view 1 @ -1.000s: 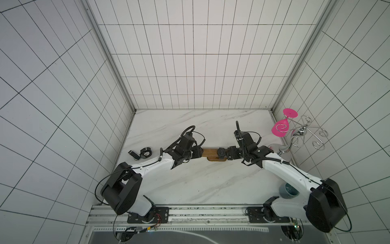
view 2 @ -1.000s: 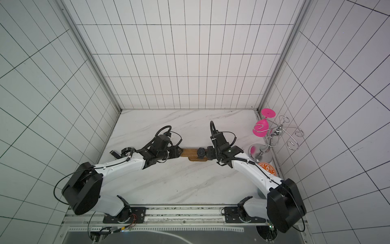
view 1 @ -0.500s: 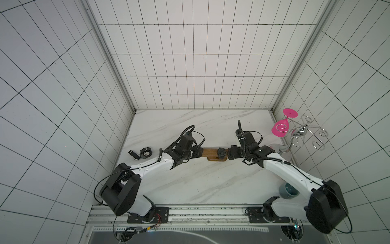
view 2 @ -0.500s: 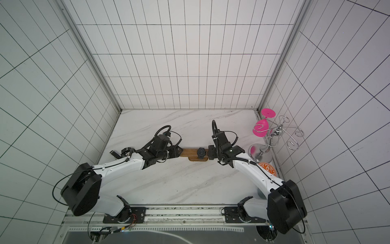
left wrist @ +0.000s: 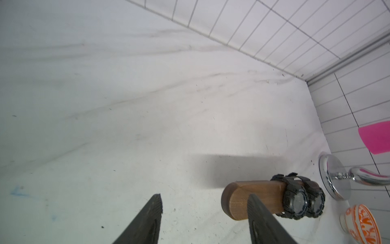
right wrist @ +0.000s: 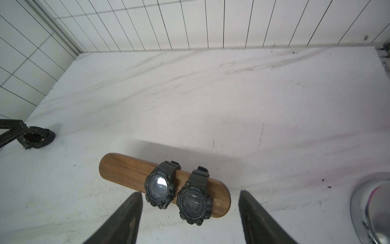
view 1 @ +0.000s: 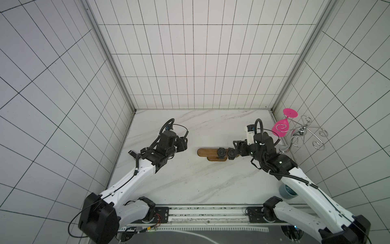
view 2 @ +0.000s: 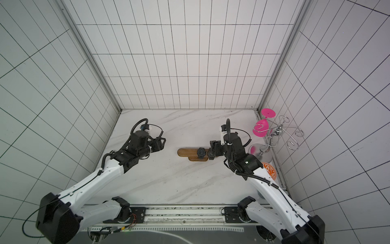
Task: Place watch on stand
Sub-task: Pick up the watch at the center of the board.
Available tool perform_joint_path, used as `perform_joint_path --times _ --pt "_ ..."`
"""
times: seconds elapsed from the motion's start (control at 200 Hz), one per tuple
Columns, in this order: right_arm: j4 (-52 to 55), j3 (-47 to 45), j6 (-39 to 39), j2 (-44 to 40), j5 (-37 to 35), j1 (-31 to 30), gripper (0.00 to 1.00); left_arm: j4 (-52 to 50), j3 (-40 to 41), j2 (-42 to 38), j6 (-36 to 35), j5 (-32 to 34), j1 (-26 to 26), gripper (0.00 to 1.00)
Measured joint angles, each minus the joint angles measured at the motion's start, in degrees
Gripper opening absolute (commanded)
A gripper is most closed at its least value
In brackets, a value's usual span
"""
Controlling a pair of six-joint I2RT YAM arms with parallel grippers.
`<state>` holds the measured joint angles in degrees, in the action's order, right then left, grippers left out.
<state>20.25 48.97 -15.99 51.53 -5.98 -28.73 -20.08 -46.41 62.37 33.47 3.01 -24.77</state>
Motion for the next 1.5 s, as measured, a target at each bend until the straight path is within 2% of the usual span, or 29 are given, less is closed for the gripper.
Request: perform_joint_path --times 0.225,0.33,0.47,0.62,0.75,1.154,1.384,1.499 --pt "-4.92 -3.15 -0.94 -6.05 -1.2 0.0 0.78 -5.44 1.57 -6.38 -2.47 4.28 10.86 0.66" --pt "-5.27 -4.22 -1.36 -5.81 -1.16 0.0 0.79 -8.57 1.57 -5.97 -2.45 6.03 16.81 0.67" --pt "-5.64 -4.79 -1.75 -5.62 -0.92 0.22 0.78 -11.61 1.86 -3.69 -2.19 6.14 27.21 0.67" --pt "-6.78 -5.9 -2.16 -5.62 -0.13 0.22 0.78 -12.9 2.08 -0.31 -1.99 5.95 33.18 0.67" --pt "-7.76 -7.1 -2.71 -5.4 1.07 0.22 0.79 -12.39 2.08 3.28 -1.33 5.01 34.93 0.66" --pt "-8.98 -8.96 -3.08 -4.92 2.73 0.24 0.79 -6.58 0.87 16.52 2.54 -1.16 35.01 0.65" --pt "-9.01 -9.29 -3.04 -4.96 2.95 0.24 0.79 -2.93 0.66 21.22 3.93 -2.36 35.01 0.58" --pt "-9.05 -9.29 -3.02 -4.85 3.1 0.24 0.79 -1.46 0.48 22.62 4.15 -2.43 35.01 0.5"
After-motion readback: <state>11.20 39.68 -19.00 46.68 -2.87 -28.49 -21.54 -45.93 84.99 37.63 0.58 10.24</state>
